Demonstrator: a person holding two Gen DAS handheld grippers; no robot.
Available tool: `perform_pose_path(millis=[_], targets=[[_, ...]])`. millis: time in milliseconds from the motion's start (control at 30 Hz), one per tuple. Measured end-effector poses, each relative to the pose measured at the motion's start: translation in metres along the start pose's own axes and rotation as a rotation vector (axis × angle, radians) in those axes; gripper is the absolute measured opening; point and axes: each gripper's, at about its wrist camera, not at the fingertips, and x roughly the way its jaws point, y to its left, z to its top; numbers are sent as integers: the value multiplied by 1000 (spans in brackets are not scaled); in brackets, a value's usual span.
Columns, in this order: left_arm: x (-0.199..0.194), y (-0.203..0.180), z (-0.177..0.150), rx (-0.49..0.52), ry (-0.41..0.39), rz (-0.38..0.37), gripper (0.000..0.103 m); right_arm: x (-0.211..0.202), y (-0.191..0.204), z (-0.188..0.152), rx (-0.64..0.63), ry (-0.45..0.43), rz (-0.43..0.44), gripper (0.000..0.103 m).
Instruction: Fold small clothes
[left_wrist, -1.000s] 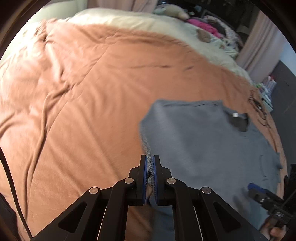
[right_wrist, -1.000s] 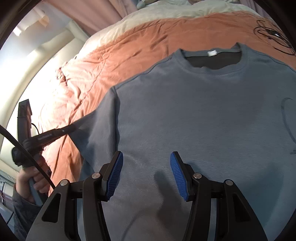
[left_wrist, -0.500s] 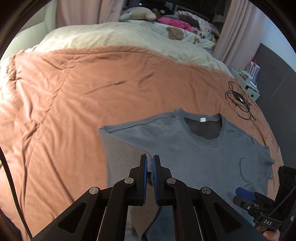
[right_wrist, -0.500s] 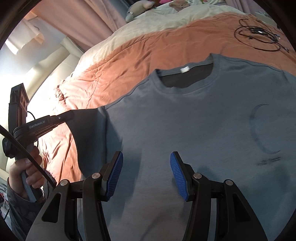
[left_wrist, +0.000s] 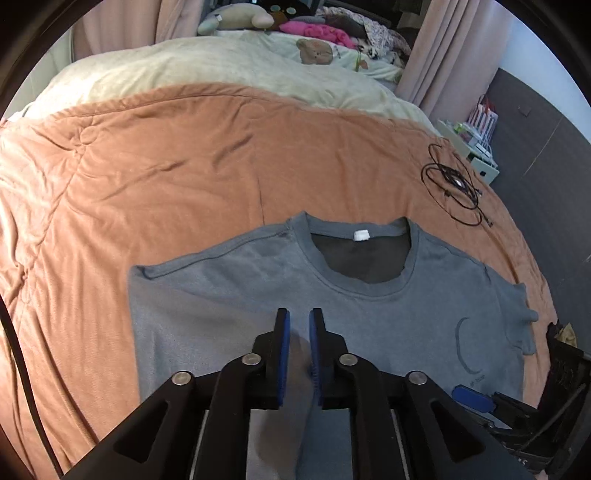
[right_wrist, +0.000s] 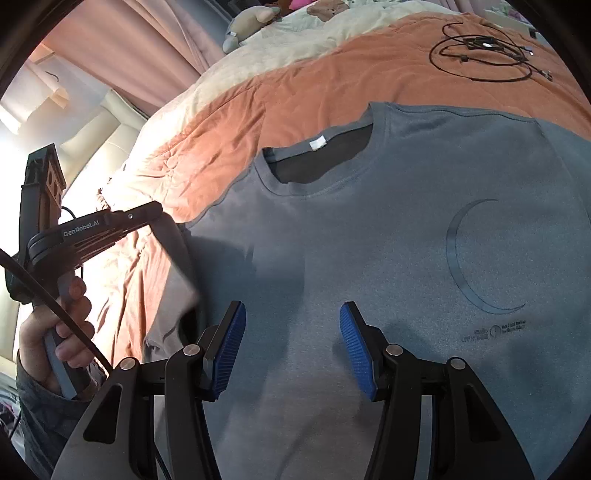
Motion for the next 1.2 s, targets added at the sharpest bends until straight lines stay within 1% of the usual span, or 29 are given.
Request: perform_pose_path(millis=[33, 67, 100, 267, 300, 333, 367, 433, 467, 500, 533, 567, 600, 733, 833, 933, 1033, 1100, 1200], targets=[[-2, 3, -3, -1, -3, 4, 22, 2, 1, -1, -1, 7, -5, 51], [-4, 6, -4, -2, -7, 13, 28, 1, 2, -2, -3, 11, -6, 51], [-6, 10, -6, -4, -10, 24, 31, 3, 3, -3, -4, 15, -8, 51], [-20, 39, -24, -48, 7, 67, 31, 4, 3, -1, 7, 19, 0, 51], [-25, 44, -28, -54, 9, 75, 31, 2, 2, -1, 6, 18, -4, 53], [-28, 47, -30, -57, 9, 80, 31, 0, 2, -2, 7, 17, -8, 62], [-32, 49, -34, -62, 8, 86, 31, 1, 2, -2, 10, 16, -10, 66], [-40, 51, -40, -71, 8, 91, 31, -8, 0, -2, 16, -1, -20, 69], [-44, 50, -44, -74, 7, 91, 35, -11, -1, -4, 15, -5, -25, 71], [-47, 48, -46, -72, 6, 90, 43, -14, -1, -5, 13, -7, -29, 76], [-49, 46, -48, -67, 2, 90, 48, -20, -3, -6, 12, -13, -35, 78], [-51, 42, -50, -60, -7, 93, 55, -27, -5, -7, 11, -19, -44, 78], [-52, 39, -51, -54, -14, 95, 57, -33, -7, -9, 8, -24, -54, 79], [-41, 29, -51, -46, -5, 83, 57, -59, -18, -13, 9, -37, -86, 80], [-21, 19, -49, -34, 12, 80, 57, -83, -32, -14, 10, -56, -115, 80], [-5, 16, -46, -9, 17, 107, 56, -107, -52, -13, 1, -81, -175, 80], [11, 27, -42, -7, 26, 137, 53, -126, -76, -10, 10, -96, -231, 80], [23, 39, -39, -17, 42, 145, 45, -136, -91, -9, 23, -102, -261, 80], [45, 48, -34, 13, 76, 164, 45, -148, -113, -9, 46, -104, -314, 80]])
